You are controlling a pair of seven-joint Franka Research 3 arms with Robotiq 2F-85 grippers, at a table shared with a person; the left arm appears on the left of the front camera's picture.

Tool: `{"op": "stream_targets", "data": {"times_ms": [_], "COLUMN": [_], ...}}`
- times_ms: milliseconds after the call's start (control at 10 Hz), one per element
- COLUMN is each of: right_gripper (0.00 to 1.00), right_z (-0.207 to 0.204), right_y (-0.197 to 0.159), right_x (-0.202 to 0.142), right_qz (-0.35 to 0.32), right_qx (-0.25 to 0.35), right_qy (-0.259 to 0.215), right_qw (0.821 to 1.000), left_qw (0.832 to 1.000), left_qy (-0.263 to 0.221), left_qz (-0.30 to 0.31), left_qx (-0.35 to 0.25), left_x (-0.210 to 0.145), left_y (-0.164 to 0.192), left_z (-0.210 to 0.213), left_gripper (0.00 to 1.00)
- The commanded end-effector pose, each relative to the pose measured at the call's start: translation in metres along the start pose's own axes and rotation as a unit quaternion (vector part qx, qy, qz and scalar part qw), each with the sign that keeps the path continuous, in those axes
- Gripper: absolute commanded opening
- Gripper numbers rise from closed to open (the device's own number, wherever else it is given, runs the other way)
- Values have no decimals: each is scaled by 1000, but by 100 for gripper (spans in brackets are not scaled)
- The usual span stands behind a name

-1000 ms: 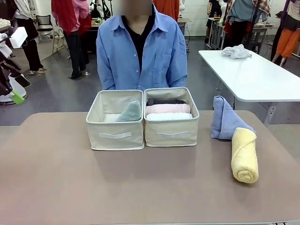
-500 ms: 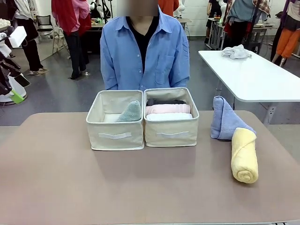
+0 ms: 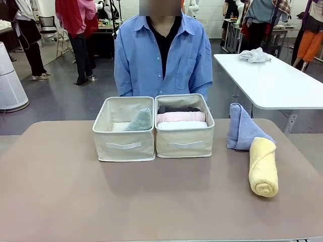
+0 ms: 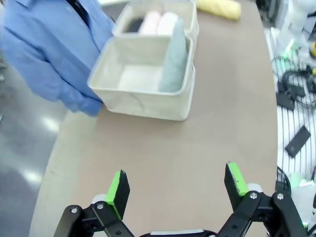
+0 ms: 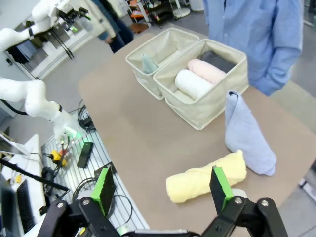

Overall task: Sort the towels based on their folding style.
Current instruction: Pick up another triangle-folded towel from the table and place it in the left Fabric basket.

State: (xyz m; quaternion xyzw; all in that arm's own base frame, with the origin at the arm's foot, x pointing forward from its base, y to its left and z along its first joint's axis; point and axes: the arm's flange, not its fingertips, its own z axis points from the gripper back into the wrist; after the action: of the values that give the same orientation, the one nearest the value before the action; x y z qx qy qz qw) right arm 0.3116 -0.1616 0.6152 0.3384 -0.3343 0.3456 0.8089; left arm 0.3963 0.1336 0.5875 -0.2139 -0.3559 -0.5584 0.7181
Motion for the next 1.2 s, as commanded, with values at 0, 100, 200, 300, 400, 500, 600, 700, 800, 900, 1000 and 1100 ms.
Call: {"op": "stream_targets", "data": {"times_ms": [0,100,200,300,400,500,600,700,800,900,1000,1100], "right_gripper": [100,100,100,100,100,100,100,100,100,100,100,100], "right_z": [-2,-2,-2,-2,-2,0,-8,-25,-45,-66,-91,-111], "right_y": [0,0,0,0,0,0,23,31,35,38,41,41], "right_x": [0,0,0,0,0,0,23,44,67,84,98,104], "right_qz": [6,6,6,6,6,0,28,41,56,75,96,107], "right_qx": [6,6,6,6,6,0,-14,-33,-54,-70,-83,-96], "right_qy": [-6,-6,-6,-6,-6,0,40,77,105,135,168,187], "right_qw": [1000,1000,1000,1000,1000,1000,999,996,991,986,978,972], "left_qw": [994,989,988,984,984,987,984,984,984,984,984,984], "left_qy": [-111,-145,-151,-172,-172,-144,-169,-169,-169,-169,-169,-169], "left_qz": [10,12,22,35,54,64,49,49,49,49,49,49], "left_qx": [-8,8,23,25,11,-8,26,26,26,26,26,26], "left_x": [-18,-30,-43,-59,-74,-80,-63,-63,-63,-63,-63,-63], "left_y": [26,29,31,33,34,36,21,21,21,21,21,21], "left_z": [46,75,92,106,112,105,110,110,110,110,110,110], "left_gripper": [100,100,100,100,100,100,100,100,100,100,100,100]}}
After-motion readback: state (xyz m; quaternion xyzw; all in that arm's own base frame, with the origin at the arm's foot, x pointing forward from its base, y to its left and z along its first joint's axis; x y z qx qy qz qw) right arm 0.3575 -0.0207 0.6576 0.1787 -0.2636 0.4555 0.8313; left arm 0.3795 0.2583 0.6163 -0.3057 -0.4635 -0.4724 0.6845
